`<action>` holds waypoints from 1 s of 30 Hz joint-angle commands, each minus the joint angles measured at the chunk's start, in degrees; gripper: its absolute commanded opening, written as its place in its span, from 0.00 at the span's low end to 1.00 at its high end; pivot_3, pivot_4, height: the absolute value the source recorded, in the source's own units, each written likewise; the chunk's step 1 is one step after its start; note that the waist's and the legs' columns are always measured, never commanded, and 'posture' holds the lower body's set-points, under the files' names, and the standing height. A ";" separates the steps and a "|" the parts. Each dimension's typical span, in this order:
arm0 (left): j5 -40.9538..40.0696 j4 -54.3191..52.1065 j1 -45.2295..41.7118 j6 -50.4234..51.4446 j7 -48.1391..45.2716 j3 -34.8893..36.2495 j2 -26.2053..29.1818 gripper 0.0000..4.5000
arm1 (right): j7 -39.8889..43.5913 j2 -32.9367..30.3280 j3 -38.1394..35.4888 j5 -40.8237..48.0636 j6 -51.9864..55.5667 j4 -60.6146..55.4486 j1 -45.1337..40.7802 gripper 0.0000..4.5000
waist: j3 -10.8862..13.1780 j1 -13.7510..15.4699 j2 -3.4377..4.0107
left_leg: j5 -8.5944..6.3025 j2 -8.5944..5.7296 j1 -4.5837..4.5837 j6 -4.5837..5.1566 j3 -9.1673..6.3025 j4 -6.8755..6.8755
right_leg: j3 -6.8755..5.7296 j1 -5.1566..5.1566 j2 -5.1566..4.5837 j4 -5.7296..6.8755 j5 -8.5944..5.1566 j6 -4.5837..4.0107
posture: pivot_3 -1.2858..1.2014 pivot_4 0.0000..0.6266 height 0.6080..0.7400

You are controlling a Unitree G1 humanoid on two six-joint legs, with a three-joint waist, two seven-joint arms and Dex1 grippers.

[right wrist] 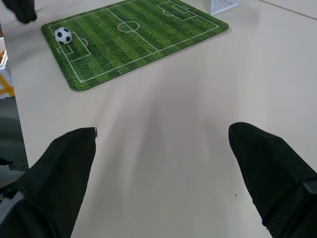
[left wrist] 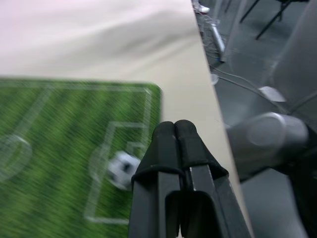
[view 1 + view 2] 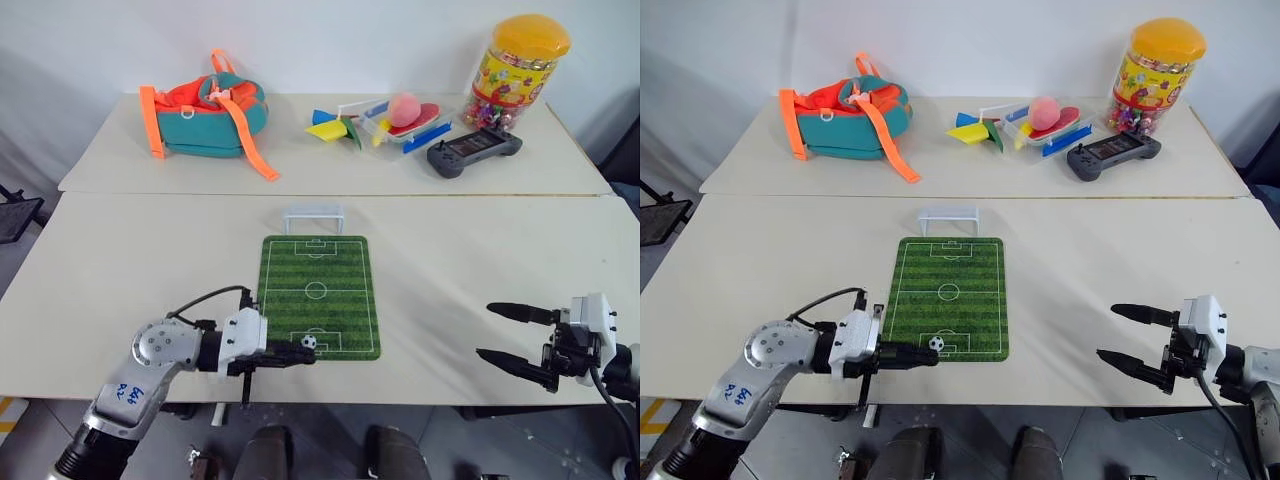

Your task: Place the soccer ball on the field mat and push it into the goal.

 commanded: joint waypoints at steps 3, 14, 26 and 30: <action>4.10 3.81 -1.62 -2.62 2.03 -2.10 -1.59 0.01 | -0.95 0.21 -1.54 0.20 -0.71 -1.20 0.94 1.00 | 0.00 0.03 0.00 | -0.01 0.00 -0.01 0.01 0.00 0.00 | 0.00 0.00 0.00 -0.02 0.00 0.00 | 0.52 0.24 1.00; 14.20 17.59 -13.14 -10.77 15.74 0.07 -9.00 0.01 | -3.47 0.92 -2.37 0.28 -1.58 -2.38 3.27 1.00 | 0.00 -0.07 0.00 | -0.01 -0.01 -0.02 0.01 0.02 -0.02 | 0.00 0.00 0.00 -0.02 0.02 0.04 | 0.52 0.24 1.00; 1.07 12.95 -19.39 -0.81 11.60 6.96 -9.35 0.01 | -4.93 1.49 -0.70 -0.34 -2.11 -1.38 1.58 1.00 | 0.03 -0.16 -0.06 | -0.02 -0.01 -0.03 0.00 0.08 -0.02 | 0.01 0.02 0.02 0.12 0.09 0.15 | 0.52 0.24 1.00; -3.28 12.33 -17.23 6.01 7.45 9.13 -4.82 0.01 | -4.63 1.47 -0.19 -0.77 -2.22 -0.36 -0.05 1.00 | 0.03 -0.14 -0.06 | -0.02 -0.01 -0.03 0.01 0.08 0.02 | 0.02 0.02 0.02 0.03 0.09 0.15 | 0.52 0.24 1.00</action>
